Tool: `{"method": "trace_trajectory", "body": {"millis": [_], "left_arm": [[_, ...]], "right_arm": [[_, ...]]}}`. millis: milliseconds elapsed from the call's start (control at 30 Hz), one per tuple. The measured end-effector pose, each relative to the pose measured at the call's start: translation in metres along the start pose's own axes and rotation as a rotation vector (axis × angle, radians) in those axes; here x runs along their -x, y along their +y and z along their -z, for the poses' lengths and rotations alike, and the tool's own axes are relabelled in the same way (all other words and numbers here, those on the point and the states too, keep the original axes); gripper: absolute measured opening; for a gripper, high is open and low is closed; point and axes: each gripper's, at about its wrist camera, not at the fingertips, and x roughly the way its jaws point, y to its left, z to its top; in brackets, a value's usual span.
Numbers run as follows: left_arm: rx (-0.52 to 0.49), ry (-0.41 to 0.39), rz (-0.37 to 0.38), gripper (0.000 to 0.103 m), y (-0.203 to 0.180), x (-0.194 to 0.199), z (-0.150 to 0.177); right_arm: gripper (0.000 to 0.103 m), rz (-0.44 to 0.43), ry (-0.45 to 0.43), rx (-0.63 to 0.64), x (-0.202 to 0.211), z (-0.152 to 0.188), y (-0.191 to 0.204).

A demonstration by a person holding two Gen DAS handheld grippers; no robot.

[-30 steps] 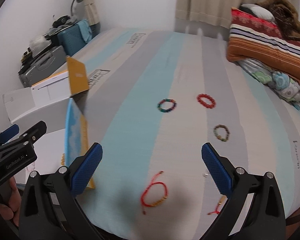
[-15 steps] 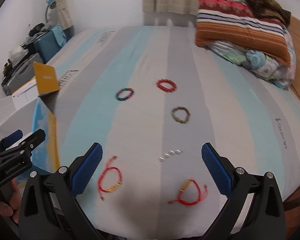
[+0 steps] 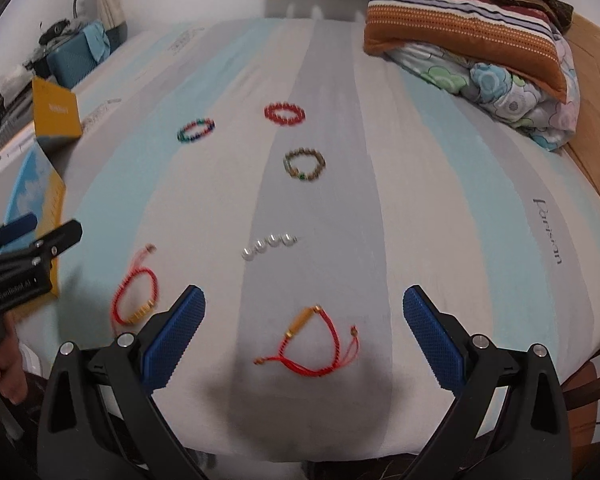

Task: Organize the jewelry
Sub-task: 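Move both tools back over the red cord bracelets on the bed, then grasp the red cord gold-bar bracelet with the left tool while the right tool grasps the red cord gold-tube bracelet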

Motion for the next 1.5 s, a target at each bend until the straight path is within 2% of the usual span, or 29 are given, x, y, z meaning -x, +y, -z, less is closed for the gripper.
{"method": "trace_trajectory", "body": {"millis": [167, 267, 433, 633, 867, 1233, 1333, 1500], "left_arm": [[-0.031, 0.048, 0.034, 0.097, -0.016, -0.018, 0.011], [-0.044, 0.057, 0.036, 0.097, -0.022, -0.027, 0.016], [-0.047, 0.119, 0.035, 0.097, -0.028, -0.052, 0.024], [-0.065, 0.18, 0.023, 0.097, -0.034, -0.074, 0.034], [-0.092, 0.224, 0.006, 0.097, -0.04, -0.088, 0.043], [-0.083, 0.249, 0.03, 0.095, -0.034, -0.098, 0.045], [-0.083, 0.257, 0.033, 0.09, -0.033, -0.096, 0.045], [-0.066, 0.266, 0.037, 0.07, -0.026, -0.091, 0.044]], "right_arm": [[0.095, 0.004, 0.071, 0.019, -0.031, 0.014, -0.002], [0.095, 0.001, 0.119, 0.029, -0.047, 0.02, -0.001], [0.095, -0.015, 0.187, 0.042, -0.069, 0.026, 0.0], [0.094, -0.016, 0.223, 0.029, -0.083, 0.027, -0.002], [0.082, -0.035, 0.264, 0.018, -0.092, 0.029, -0.005], [0.056, -0.065, 0.337, -0.023, -0.105, 0.031, -0.011], [0.048, -0.068, 0.345, -0.044, -0.106, 0.031, -0.014], [0.032, -0.076, 0.354, -0.075, -0.107, 0.03, -0.019]]}}
